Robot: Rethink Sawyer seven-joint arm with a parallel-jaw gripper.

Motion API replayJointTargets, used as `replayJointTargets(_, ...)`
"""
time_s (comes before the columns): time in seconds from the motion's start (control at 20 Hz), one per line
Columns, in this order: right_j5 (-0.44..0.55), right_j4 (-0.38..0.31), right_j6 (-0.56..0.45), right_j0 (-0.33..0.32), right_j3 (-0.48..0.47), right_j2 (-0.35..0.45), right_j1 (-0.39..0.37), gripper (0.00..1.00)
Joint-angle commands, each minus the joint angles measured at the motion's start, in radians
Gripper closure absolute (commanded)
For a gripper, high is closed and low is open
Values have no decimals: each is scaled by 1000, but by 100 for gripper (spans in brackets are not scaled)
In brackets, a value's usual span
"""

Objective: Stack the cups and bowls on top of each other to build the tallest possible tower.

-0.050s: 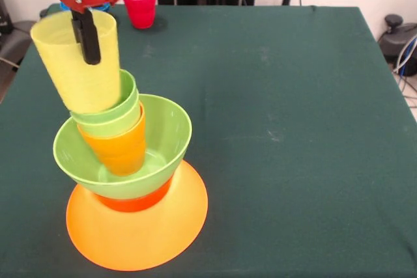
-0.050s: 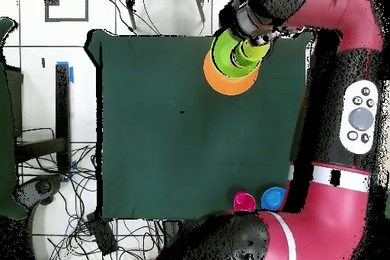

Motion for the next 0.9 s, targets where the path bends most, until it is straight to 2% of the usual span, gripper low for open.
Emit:
replayJointTargets(0.05,143,-36,-175,46,-66,15,38,100)
replayJointTargets(0.5,130,-7,-149,49,3,-13,-5,100)
replayJointTargets(0.9,172,-15,-153,64,-22,-17,-5,100)
